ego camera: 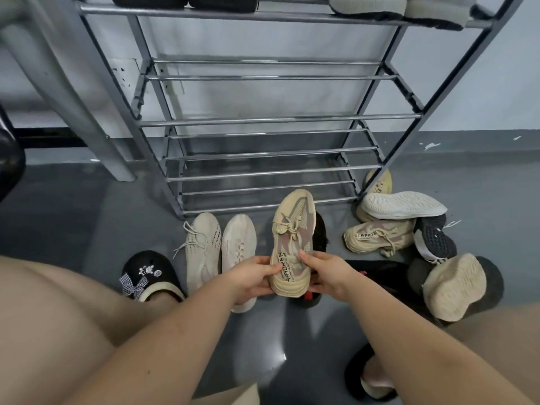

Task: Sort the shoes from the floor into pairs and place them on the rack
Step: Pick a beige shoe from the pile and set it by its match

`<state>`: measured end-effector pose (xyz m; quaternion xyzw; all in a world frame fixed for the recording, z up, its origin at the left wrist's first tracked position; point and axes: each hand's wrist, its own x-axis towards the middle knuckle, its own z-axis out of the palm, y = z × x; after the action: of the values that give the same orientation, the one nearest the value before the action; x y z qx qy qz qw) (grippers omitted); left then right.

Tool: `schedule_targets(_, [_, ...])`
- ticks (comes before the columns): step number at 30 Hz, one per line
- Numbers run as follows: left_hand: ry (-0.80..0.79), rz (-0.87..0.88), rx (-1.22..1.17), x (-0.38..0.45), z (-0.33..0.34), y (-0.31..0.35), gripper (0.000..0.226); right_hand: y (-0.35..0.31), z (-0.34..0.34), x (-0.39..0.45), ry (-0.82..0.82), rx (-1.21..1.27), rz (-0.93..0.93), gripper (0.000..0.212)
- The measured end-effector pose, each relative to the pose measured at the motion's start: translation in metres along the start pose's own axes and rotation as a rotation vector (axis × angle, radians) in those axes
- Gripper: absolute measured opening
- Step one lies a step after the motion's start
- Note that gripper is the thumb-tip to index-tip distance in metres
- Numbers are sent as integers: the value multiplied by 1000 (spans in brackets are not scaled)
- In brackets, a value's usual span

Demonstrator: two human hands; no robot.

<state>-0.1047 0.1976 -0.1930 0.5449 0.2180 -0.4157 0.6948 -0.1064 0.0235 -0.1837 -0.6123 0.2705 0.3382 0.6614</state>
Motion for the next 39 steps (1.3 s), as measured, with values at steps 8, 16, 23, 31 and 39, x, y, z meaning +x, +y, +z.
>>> schedule_targets(8, [55,-69,-6,17,-19,-6,7,11,15,19,3,59,12,11])
schedule_targets(16, [134,-162,-27,38,-24,-16,25,22,15,38,-2,2,83,20])
schedule_targets(23, [214,-185,-83,60,-24,-13,37,22,19,63,36,-39,54,52])
schedule_targets(31, [299,-209,243,73,-34,-13,37,16,19,75,28,-172,93,65])
schedule_targets(39, [273,-143,811,65,-31,-12,32,10,18,65,39,-171,77,64])
